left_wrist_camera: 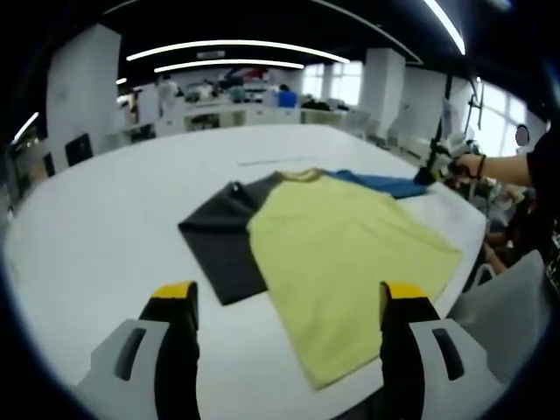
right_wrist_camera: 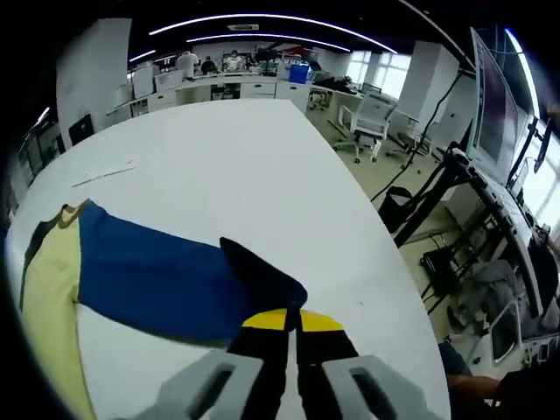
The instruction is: Fold the garment on the visible template until the final outline fits inside the template.
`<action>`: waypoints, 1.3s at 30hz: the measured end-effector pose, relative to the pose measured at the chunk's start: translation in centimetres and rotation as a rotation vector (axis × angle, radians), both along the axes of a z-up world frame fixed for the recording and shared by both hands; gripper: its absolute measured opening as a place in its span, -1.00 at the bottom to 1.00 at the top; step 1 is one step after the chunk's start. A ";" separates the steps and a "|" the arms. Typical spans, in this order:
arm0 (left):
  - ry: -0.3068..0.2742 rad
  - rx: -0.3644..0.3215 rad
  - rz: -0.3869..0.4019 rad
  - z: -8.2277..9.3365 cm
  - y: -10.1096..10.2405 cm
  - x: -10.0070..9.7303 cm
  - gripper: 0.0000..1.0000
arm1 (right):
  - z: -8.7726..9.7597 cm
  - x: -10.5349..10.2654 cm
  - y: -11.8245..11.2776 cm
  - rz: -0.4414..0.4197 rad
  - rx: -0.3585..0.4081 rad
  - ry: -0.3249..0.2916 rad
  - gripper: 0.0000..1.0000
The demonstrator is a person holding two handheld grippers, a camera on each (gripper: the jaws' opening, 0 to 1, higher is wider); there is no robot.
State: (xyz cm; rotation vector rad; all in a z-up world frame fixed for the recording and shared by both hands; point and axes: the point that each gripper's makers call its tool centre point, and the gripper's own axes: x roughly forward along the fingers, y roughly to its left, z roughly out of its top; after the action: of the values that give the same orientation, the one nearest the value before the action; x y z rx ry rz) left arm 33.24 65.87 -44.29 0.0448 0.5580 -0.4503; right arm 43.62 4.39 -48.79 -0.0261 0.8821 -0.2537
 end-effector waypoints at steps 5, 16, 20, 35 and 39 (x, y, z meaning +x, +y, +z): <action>-0.007 -0.001 0.000 0.1 0.2 0.0 0.64 | 0.1 -0.2 0.5 0.010 0.005 0.004 -1.00; -0.016 -0.005 -0.005 0.2 0.2 0.0 0.65 | 1.6 1.1 2.3 0.061 0.012 -0.020 -1.00; -0.020 -0.008 -0.008 0.2 0.1 -0.1 0.66 | 2.3 2.0 2.9 0.086 0.004 -0.028 -1.00; -0.031 -0.005 -0.029 0.3 -0.3 -0.1 0.75 | 3.9 5.4 6.6 0.197 0.031 -0.057 -1.00; -0.023 0.006 -0.041 0.2 -0.4 -0.3 0.80 | 4.2 6.2 7.9 0.229 0.040 -0.065 -1.00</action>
State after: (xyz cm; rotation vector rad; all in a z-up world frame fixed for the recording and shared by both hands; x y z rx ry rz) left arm 32.93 65.51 -44.11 0.0673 0.5371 -0.4869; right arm 49.78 12.33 -44.61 -0.0805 0.8112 -0.0224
